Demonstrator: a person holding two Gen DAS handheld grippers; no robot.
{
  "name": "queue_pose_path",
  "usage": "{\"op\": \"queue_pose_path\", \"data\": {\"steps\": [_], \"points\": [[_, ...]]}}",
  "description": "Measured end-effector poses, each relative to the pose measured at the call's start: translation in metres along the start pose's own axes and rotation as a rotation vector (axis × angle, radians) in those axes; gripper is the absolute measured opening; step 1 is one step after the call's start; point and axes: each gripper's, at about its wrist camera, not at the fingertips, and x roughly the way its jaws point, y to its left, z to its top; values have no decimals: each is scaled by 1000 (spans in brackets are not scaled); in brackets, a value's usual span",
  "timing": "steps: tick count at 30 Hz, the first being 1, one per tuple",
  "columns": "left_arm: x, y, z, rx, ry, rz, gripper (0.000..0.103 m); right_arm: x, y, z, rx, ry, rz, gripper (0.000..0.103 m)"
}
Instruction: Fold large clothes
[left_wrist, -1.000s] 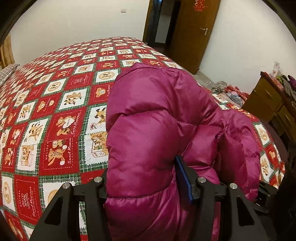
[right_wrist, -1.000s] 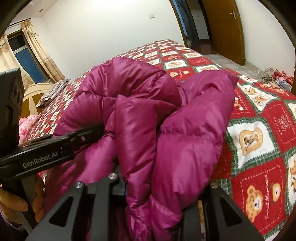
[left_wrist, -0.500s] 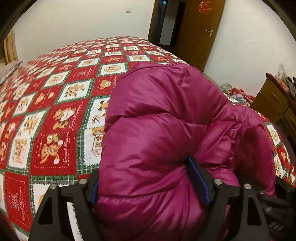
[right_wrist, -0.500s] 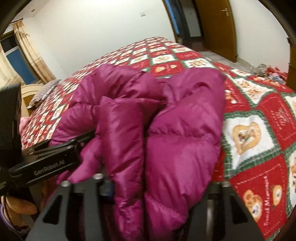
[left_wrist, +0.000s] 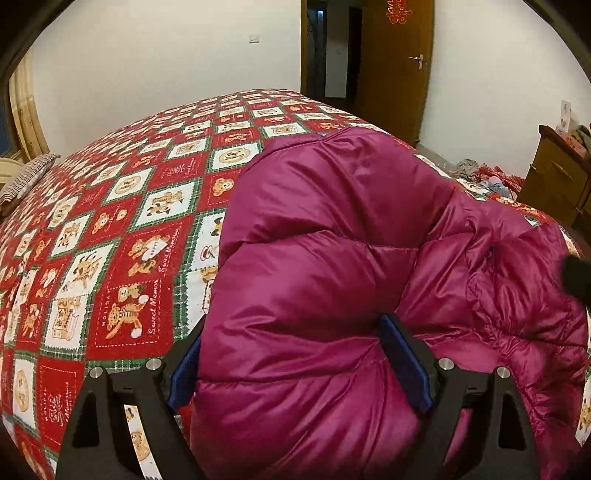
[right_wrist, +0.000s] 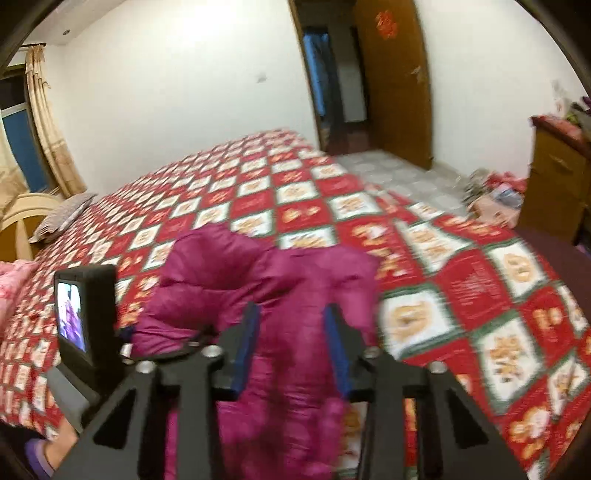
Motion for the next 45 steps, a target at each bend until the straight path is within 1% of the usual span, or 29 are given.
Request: {"op": "queue_pose_path", "data": {"steps": [1,3,5,8,13,15,17,18,21,22,23,25,26,28,32,36,39,41,45], "points": [[0,0,0,1,1,1,89,12,4,0,3,22,-18,32],[1,1,0,1,5,1,89,34,4,-2,14,68,-81,29],[1,0,0,-1,8,-2,89,51,-2,-9,33,93,-137,23],[2,-1,2,0,16,-1,89,61,-7,-19,47,102,-163,23],[0,-1,8,15,48,-12,89,69,-5,-30,16,84,-216,23],[-2,-2,11,34,59,-15,89,70,-7,-33,25,66,-218,23],[-7,-5,18,80,57,-1,89,69,-8,-36,32,51,-210,23],[-10,-8,21,104,36,17,89,68,-10,-37,40,45,-201,23],[-22,-18,36,185,-90,90,89,69,-14,-37,67,33,-179,23],[-19,-21,42,209,-102,109,89,69,-14,-37,69,30,-179,23],[-12,-22,48,221,-87,124,89,68,-13,-38,69,26,-182,23],[5,-18,54,214,-48,132,89,69,-13,-38,70,21,-181,23],[16,-15,54,193,-20,128,89,70,-14,-37,72,21,-178,23],[28,-10,53,163,8,105,90,71,-16,-37,80,21,-169,23],[38,-10,49,164,21,100,91,73,-18,-37,93,19,-157,23],[46,-16,46,170,19,115,93,75,-19,-37,102,13,-149,23],[51,-15,46,161,30,101,94,77,-22,-37,114,11,-140,23],[51,-13,45,150,35,94,95,77,-21,-37,112,8,-144,23],[45,-14,44,165,37,95,95,76,-21,-39,111,-5,-144,23]]}}
